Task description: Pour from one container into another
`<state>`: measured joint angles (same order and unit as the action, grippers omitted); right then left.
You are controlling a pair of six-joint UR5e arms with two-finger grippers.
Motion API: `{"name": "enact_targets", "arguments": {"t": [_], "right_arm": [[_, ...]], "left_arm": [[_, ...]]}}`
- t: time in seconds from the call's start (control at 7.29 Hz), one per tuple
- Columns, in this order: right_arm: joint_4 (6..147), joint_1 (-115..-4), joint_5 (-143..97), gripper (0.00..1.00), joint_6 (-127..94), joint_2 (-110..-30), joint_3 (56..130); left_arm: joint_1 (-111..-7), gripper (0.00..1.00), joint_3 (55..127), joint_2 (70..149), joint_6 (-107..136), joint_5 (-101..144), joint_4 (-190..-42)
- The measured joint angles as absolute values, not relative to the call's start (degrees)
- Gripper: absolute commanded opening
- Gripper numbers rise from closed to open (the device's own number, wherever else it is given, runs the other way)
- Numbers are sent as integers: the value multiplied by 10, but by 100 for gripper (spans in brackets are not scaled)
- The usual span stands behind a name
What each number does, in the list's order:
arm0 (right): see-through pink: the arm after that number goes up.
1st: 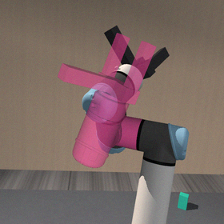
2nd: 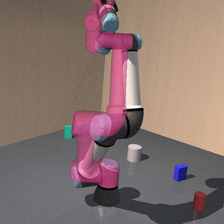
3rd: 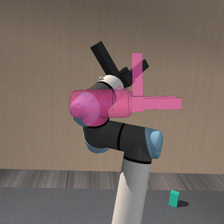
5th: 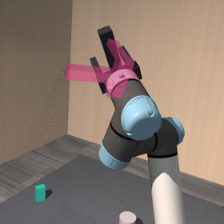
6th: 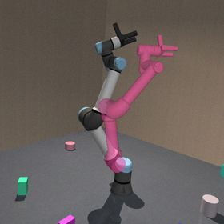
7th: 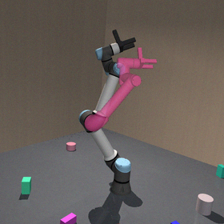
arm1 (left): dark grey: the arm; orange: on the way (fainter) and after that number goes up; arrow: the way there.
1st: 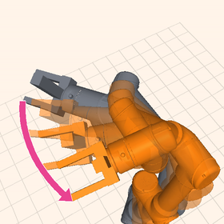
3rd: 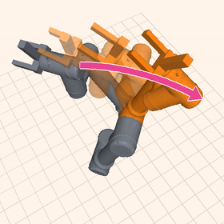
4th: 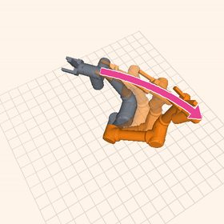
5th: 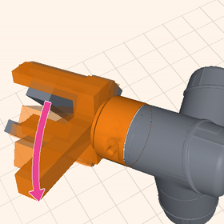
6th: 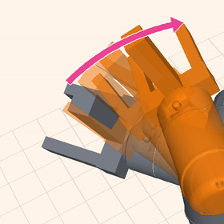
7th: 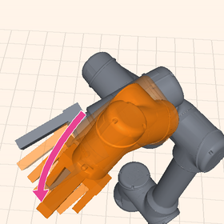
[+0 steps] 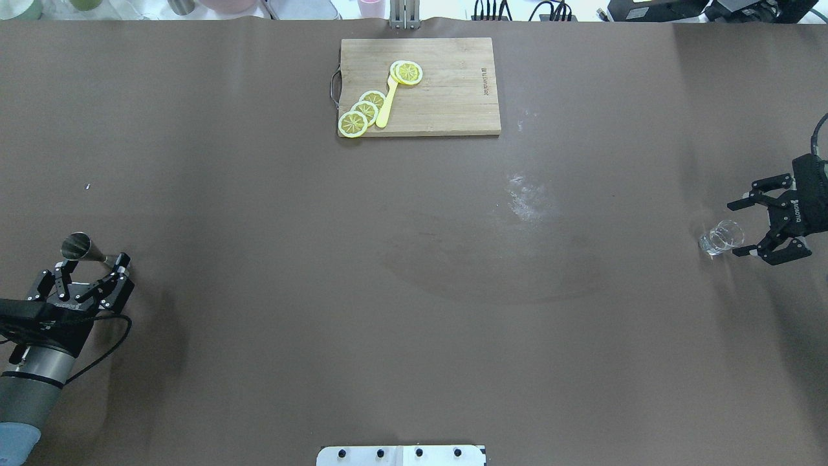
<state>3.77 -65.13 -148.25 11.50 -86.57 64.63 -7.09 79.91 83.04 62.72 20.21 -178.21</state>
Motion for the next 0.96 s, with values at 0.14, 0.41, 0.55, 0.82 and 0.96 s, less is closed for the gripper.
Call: {"name": "enact_targets", "arguments": {"t": [0.14, 0.41, 0.55, 0.82, 0.96], "right_arm": [[1, -651, -1481, 100, 88, -866, 637], [-62, -651, -1469, 100, 60, -865, 615], [-80, -651, -1465, 100, 57, -865, 607], [-103, -651, -1454, 100, 56, -864, 584], [-107, -650, -1451, 100, 55, -863, 574]], "left_arm": [[-71, 77, 799, 830, 628, 202, -1783], [-70, 70, 799, 830, 633, 202, -1783], [-70, 70, 799, 830, 638, 203, -1783], [-70, 70, 799, 830, 640, 202, -1782], [-70, 69, 799, 830, 641, 202, -1782]]}}
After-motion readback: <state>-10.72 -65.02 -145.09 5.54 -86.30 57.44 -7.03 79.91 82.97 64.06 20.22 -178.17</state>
